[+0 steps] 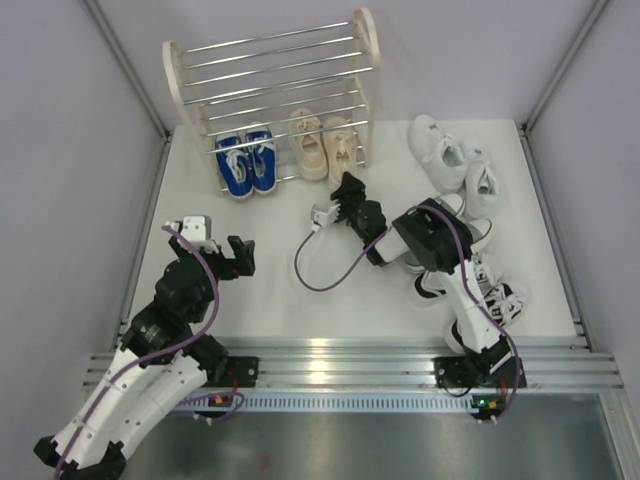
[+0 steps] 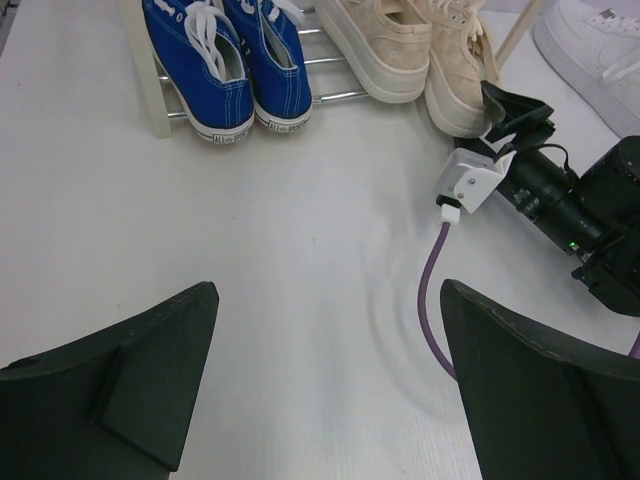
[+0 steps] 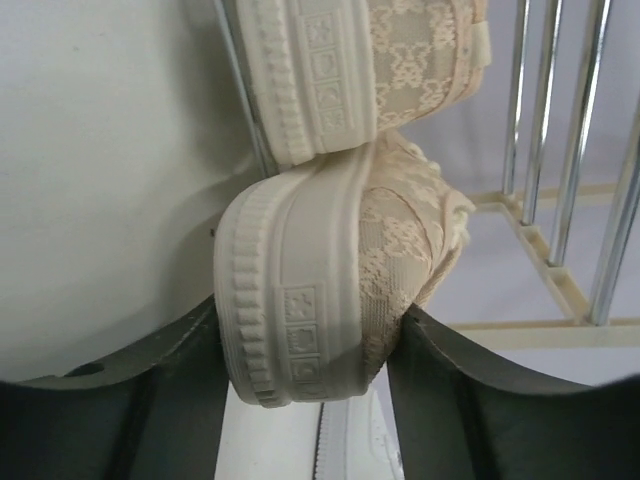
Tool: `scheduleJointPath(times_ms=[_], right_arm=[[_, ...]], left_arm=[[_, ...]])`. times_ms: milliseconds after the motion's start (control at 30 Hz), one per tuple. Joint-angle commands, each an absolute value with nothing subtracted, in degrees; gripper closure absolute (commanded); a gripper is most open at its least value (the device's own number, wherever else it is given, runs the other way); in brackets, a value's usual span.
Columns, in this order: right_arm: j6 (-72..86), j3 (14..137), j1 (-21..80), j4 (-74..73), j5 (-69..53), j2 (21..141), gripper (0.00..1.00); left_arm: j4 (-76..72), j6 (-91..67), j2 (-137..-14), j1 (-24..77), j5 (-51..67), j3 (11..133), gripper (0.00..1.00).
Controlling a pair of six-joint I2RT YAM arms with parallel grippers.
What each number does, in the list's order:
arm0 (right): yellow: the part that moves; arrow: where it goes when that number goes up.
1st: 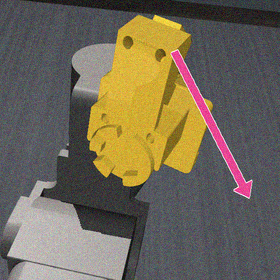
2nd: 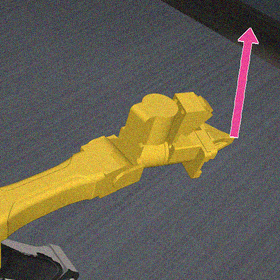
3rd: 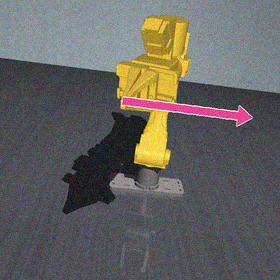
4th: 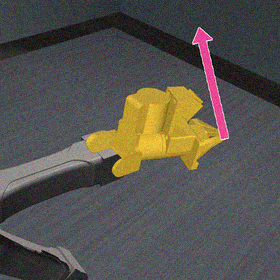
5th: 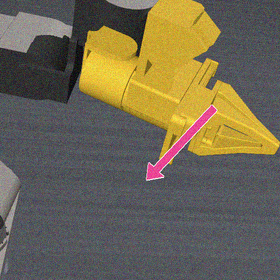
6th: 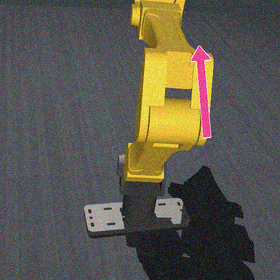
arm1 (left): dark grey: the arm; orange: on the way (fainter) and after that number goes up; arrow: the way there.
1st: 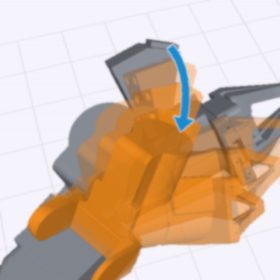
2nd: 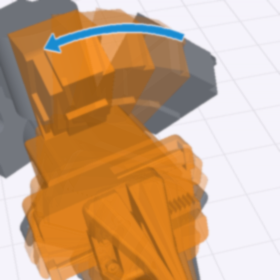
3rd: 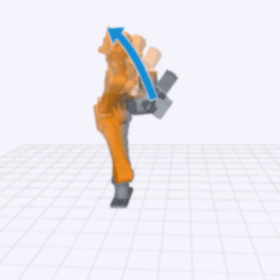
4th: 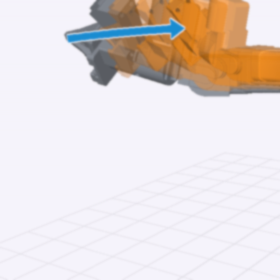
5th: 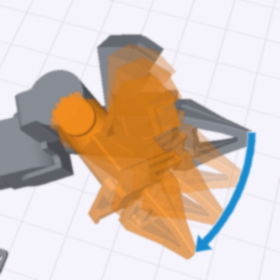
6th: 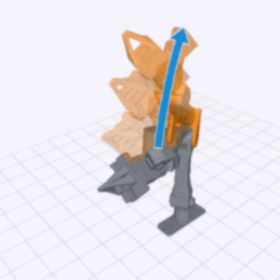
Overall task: Place and organize the shoes onto the shoe shelf
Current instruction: Adjust the shoe at the shoe shelf.
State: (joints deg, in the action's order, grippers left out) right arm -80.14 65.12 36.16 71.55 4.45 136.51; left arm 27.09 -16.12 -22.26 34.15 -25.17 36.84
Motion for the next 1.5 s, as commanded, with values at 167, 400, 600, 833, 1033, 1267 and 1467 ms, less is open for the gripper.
scheduleJointPath(times_ms=[167, 400, 600, 833, 1033, 1267, 1467], right_arm=[[-82.09, 62.67, 34.37, 76.37, 1.58, 136.14, 0.71], [-83.76, 63.1, 33.23, 80.68, -1.48, 135.09, 1.0], [-84.81, 65.04, 32.43, 83.41, -3.51, 134.03, 1.0], [-86.39, 66.88, 31.12, 83.5, -6.24, 132.45, 1.0], [-89.11, 68.29, 29.18, 79.46, -9.84, 130.35, 1.0], [-92.54, 70.22, 26.19, 70.41, -13.79, 127.44, 1.0], [-94.39, 71.89, 25.31, 64.36, -16.26, 126.92, 1.0]], left_arm=[[25.84, -15.56, -22.24, 34.19, -25.75, 36.56, 0.02], [25.93, -15.56, -22.15, 34.19, -25.84, 36.56, 0.02], [25.84, -15.56, -22.15, 34.1, -25.93, 36.56, 0.02], [25.84, -15.56, -22.06, 34.19, -25.93, 36.47, 0.02], [25.93, -15.56, -21.89, 34.1, -25.93, 36.47, 0.02], [25.84, -15.56, -21.88, 34.19, -26.02, 36.47, 0.02], [25.93, -15.56, -21.71, 34.19, -26.19, 36.47, 0.02]])
